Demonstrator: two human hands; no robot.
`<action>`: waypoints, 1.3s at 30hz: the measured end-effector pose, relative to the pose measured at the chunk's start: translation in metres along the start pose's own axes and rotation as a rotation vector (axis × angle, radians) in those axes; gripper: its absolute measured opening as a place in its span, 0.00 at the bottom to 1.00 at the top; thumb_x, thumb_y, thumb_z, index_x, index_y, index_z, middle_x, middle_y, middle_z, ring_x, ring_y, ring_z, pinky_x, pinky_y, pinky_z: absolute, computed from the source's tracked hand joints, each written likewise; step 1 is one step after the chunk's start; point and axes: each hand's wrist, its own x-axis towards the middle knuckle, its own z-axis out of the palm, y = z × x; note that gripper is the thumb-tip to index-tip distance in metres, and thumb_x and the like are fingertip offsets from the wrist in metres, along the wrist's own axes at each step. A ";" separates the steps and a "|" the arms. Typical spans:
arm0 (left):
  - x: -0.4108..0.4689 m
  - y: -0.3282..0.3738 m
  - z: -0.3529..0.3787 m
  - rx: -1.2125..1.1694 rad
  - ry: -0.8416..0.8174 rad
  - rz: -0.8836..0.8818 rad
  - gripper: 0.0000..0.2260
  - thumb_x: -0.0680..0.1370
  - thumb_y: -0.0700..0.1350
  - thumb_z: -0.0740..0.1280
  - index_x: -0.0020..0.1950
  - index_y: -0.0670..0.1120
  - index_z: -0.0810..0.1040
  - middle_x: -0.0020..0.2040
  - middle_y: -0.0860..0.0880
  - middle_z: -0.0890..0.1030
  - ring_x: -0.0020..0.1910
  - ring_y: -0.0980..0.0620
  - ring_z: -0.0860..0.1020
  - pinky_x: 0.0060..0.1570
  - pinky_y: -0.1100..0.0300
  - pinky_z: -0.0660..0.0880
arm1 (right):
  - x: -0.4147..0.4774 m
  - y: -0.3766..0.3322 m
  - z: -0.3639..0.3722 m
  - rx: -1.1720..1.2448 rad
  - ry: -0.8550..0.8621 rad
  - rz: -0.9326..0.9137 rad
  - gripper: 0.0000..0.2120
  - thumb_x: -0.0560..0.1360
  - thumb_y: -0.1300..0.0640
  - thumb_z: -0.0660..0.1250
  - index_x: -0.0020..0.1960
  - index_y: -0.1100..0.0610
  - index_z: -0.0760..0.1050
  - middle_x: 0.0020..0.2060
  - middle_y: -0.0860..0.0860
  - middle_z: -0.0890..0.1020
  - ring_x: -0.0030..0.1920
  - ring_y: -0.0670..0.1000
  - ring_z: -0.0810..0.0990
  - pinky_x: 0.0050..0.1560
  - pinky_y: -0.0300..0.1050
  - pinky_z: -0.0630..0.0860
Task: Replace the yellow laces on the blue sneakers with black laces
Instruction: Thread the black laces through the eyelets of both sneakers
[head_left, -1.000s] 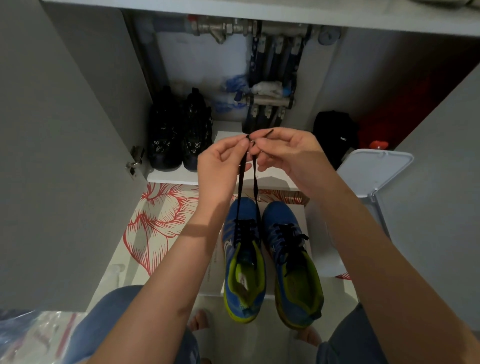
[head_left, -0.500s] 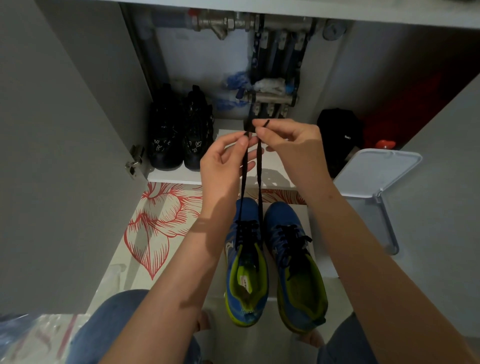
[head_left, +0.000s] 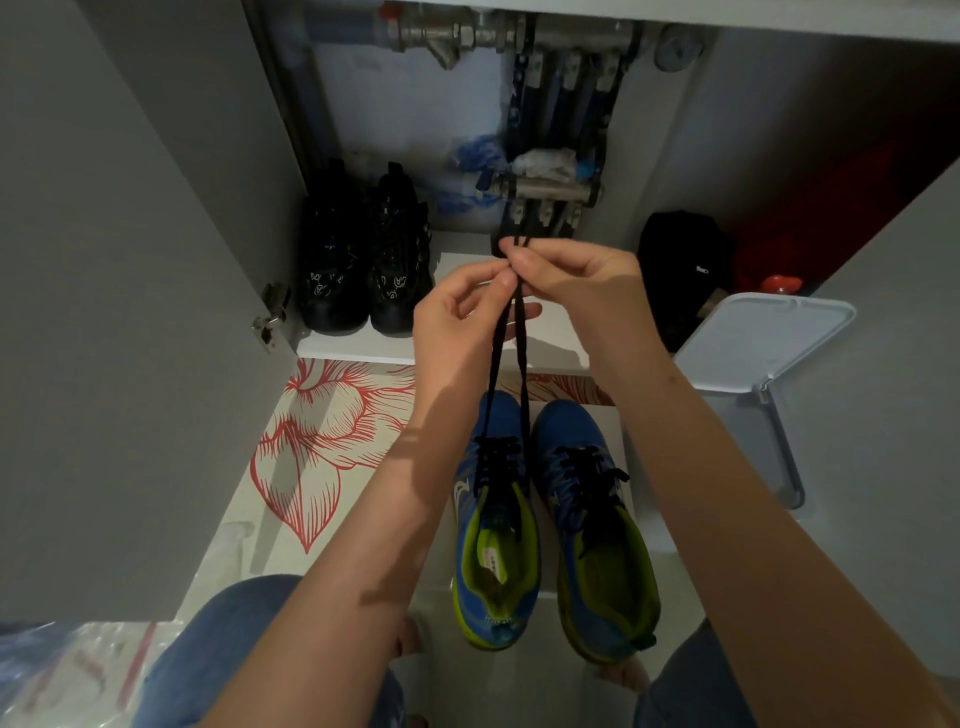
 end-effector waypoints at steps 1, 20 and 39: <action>0.001 0.000 -0.001 -0.003 -0.014 -0.008 0.07 0.79 0.38 0.63 0.54 0.40 0.78 0.42 0.46 0.83 0.38 0.55 0.83 0.41 0.66 0.78 | 0.000 0.000 0.000 -0.002 0.001 0.001 0.07 0.74 0.60 0.69 0.50 0.60 0.82 0.40 0.53 0.85 0.43 0.46 0.83 0.49 0.35 0.77; -0.045 -0.099 -0.059 1.220 -0.430 -0.490 0.13 0.79 0.39 0.59 0.63 0.40 0.68 0.54 0.37 0.79 0.52 0.39 0.80 0.51 0.45 0.78 | 0.000 -0.003 0.006 0.042 0.015 0.049 0.04 0.75 0.60 0.67 0.48 0.55 0.81 0.41 0.51 0.84 0.45 0.46 0.82 0.50 0.42 0.80; -0.060 -0.088 -0.046 1.694 -0.665 -0.263 0.14 0.79 0.38 0.59 0.65 0.42 0.71 0.59 0.42 0.78 0.58 0.43 0.77 0.52 0.56 0.72 | 0.001 -0.005 -0.002 0.098 0.107 -0.032 0.06 0.77 0.62 0.65 0.50 0.57 0.80 0.41 0.50 0.83 0.45 0.44 0.82 0.49 0.40 0.79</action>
